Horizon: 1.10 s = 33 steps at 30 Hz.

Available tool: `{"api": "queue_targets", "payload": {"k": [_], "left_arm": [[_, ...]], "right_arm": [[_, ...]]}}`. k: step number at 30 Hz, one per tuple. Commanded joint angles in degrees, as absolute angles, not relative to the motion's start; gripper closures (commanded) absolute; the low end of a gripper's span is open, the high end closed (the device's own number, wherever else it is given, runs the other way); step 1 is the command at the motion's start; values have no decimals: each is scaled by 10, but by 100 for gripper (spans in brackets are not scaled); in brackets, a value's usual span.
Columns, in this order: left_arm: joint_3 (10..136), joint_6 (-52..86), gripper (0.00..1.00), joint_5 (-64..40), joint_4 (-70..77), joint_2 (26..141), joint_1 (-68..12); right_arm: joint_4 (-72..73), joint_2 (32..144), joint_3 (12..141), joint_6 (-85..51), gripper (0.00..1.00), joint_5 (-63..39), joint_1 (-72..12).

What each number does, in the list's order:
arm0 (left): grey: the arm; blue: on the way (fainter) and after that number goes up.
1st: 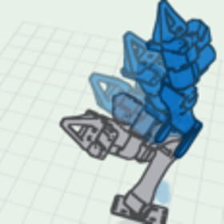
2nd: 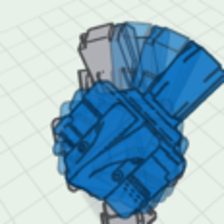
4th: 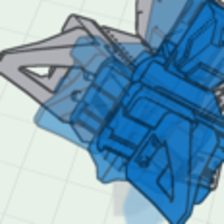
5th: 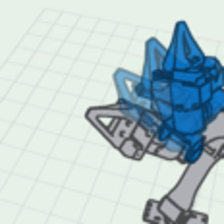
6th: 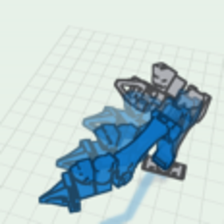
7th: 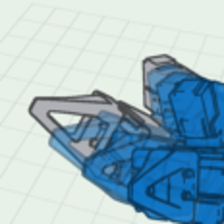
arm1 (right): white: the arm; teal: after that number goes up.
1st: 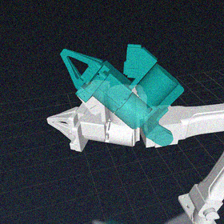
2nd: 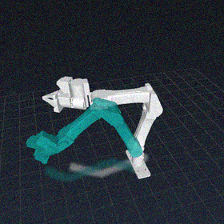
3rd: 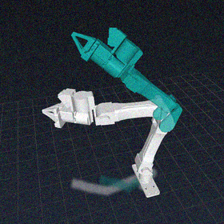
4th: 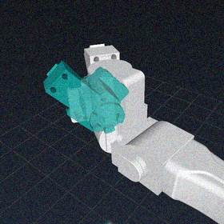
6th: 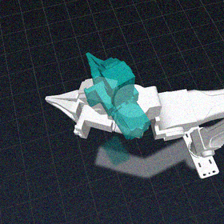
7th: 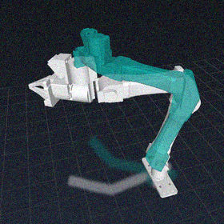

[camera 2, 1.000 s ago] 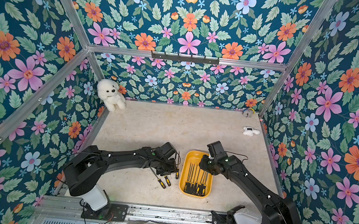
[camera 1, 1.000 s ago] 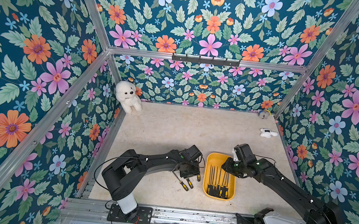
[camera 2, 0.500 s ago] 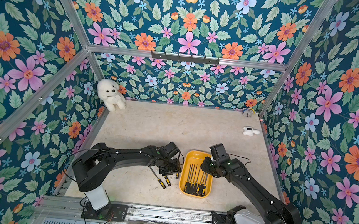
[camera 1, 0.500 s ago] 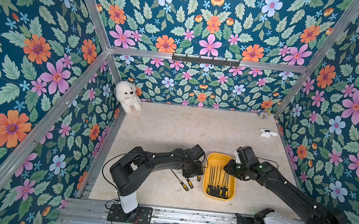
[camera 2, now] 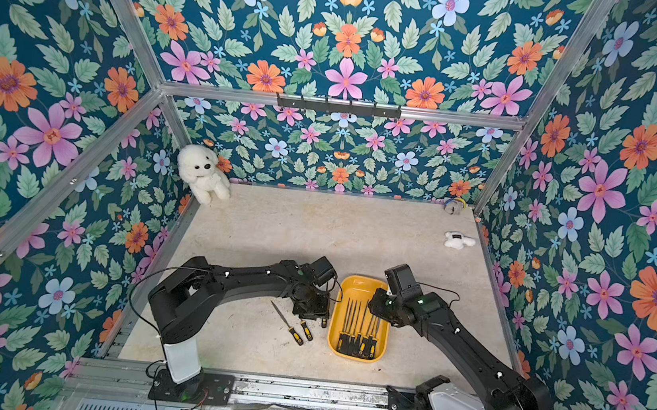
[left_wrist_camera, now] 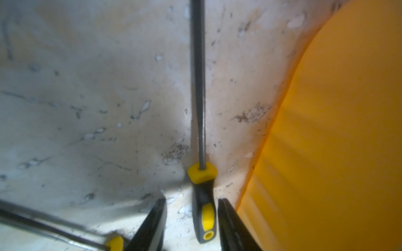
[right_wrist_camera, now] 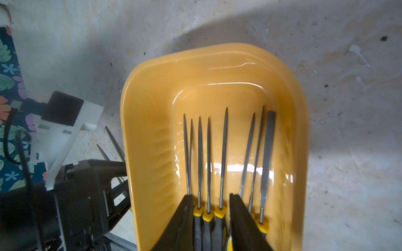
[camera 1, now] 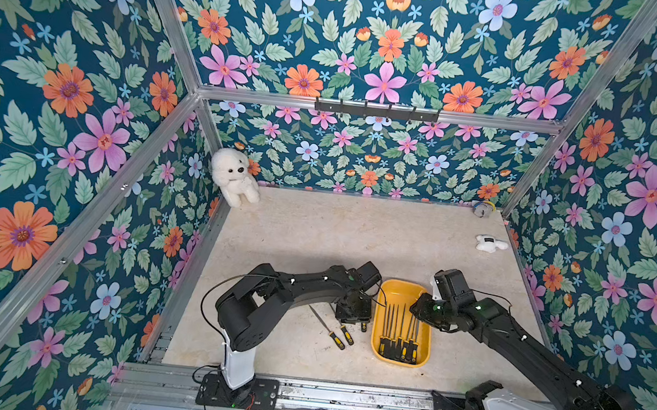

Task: Put the file tool into the storage box
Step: Pick up the file tool from the center of the board.

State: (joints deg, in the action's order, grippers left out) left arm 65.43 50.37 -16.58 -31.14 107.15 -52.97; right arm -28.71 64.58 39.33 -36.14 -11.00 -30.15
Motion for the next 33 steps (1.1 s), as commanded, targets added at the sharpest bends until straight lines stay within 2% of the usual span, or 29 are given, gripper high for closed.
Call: {"api": "queue_targets", "payload": {"k": [1,17,24,28,33], "left_arm": [[649,471,60,-131,-374,1103,-532],[630,436,94,-126,-396,1079,-526],[656,396,99,-139,-448,1002,-499],[616,390,100,-209,-405,917,-472],[584,389,100,-286,-345,867,-458]], "right_arm": [[-286,640,391,-361,66,-111,-301],[-263,633,385,-379,66,-125,-301],[-221,639,427,-399,64,-179,-283],[-177,661,447,-427,61,-220,-274],[-73,693,412,-467,60,-281,-275]]}}
